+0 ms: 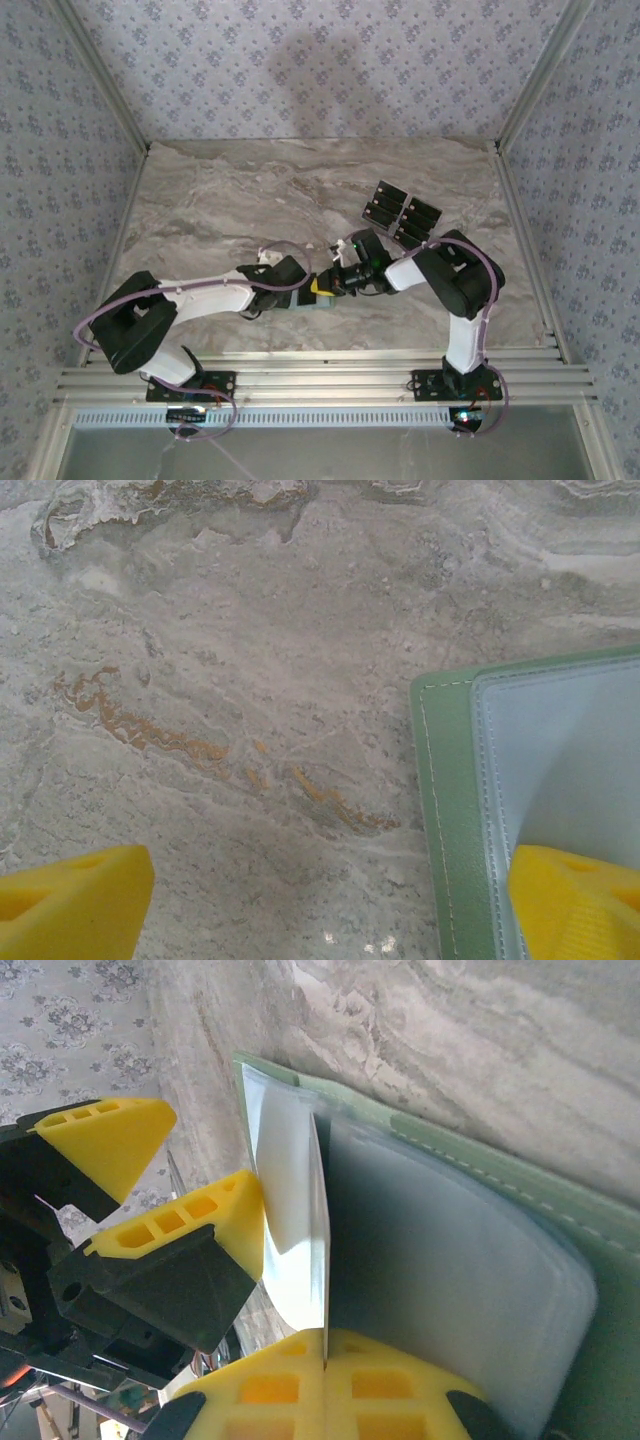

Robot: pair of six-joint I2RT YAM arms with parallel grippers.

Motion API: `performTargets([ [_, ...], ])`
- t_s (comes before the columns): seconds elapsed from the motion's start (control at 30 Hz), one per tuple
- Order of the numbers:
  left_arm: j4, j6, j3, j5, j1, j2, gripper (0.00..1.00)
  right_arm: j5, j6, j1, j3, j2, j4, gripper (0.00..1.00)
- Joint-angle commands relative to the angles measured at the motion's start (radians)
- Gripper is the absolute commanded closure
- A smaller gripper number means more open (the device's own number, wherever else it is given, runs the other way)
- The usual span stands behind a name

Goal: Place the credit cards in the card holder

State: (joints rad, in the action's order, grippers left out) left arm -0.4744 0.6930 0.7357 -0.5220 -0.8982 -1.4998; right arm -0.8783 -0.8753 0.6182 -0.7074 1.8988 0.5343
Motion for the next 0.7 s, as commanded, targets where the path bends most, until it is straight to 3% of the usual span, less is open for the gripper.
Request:
performTargets([
  [0.0,-0.044,0.004,-0.023,-0.006,-0.002,0.004,0.08,0.012,-0.010,0.014,0.004,0.026,0.003,1.00],
  [0.67,-0.039,0.008,-0.026,-0.005,-0.001,0.003,0.08,0.028,-0.071,0.018,0.049,0.005,0.061,1.00],
])
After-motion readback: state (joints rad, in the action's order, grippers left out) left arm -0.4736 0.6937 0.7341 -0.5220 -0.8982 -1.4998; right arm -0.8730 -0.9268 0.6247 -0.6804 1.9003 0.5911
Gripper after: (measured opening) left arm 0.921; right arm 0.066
